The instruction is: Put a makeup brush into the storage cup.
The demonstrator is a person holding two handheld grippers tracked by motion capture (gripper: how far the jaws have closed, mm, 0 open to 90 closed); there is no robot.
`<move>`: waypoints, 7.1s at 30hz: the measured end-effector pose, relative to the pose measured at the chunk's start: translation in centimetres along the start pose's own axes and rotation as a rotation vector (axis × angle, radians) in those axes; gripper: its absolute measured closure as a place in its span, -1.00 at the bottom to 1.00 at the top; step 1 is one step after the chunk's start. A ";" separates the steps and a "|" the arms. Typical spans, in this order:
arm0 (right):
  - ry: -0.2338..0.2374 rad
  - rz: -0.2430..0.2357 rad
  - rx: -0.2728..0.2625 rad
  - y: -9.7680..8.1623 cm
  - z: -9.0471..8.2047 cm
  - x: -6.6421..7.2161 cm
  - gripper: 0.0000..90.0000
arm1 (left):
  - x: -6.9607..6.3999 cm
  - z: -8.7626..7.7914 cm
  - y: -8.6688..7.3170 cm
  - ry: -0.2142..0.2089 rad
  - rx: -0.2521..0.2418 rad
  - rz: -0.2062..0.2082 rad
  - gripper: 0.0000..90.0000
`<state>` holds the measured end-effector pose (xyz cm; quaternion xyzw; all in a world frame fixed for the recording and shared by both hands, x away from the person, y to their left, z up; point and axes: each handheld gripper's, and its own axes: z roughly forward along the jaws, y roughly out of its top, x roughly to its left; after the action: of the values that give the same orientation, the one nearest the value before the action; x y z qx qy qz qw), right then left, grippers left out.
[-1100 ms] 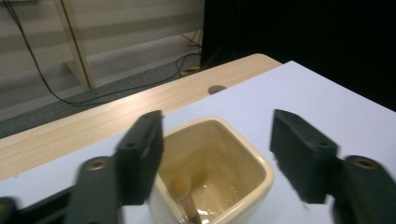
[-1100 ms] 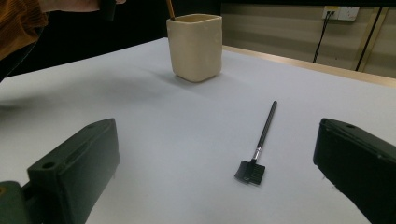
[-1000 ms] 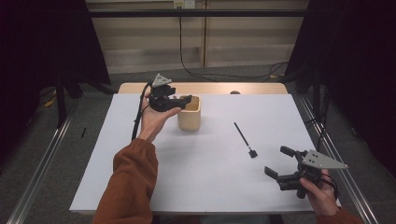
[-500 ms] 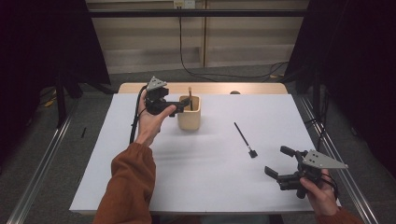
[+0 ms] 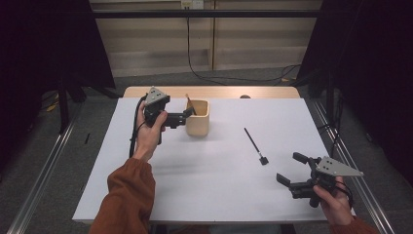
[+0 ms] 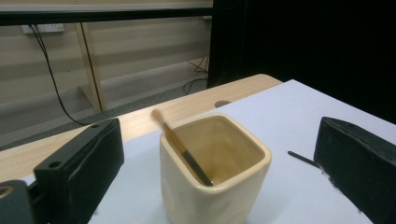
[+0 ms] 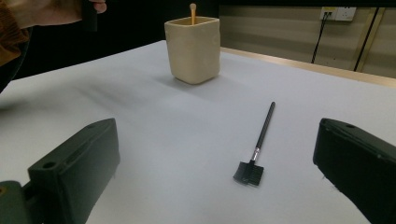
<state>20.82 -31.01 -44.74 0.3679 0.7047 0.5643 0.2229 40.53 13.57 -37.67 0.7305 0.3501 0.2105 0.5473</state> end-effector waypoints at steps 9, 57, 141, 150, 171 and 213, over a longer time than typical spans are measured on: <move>0.005 -0.006 0.001 0.0 0.1 0.0 -1.00 | -0.3 -1.8 -1.1 0.012 0.000 0.016 -0.97; -0.005 -0.001 -0.001 0.1 0.2 -0.2 -1.00 | -5.2 -11.4 -9.2 0.018 0.001 -0.008 -0.97; -0.083 -0.057 0.030 8.2 11.1 -5.7 -0.94 | -6.0 -13.6 -11.1 -0.059 -0.027 0.022 -0.98; 0.013 -0.009 0.293 9.8 11.8 -6.5 -0.97 | -5.7 -13.4 -11.2 -0.052 -0.020 0.028 -0.98; 0.093 -0.017 0.791 10.1 14.7 -6.3 -0.82 | -5.7 -13.4 -11.2 -0.058 -0.005 0.054 -0.98; 0.019 0.065 1.224 6.7 19.8 -6.3 0.52 | -5.8 -13.2 -11.4 -0.069 0.020 0.063 -0.98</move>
<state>40.97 -22.76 -44.20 0.4452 0.8914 0.0668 -0.0526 24.34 19.64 -43.90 0.7533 0.3099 0.1986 0.5450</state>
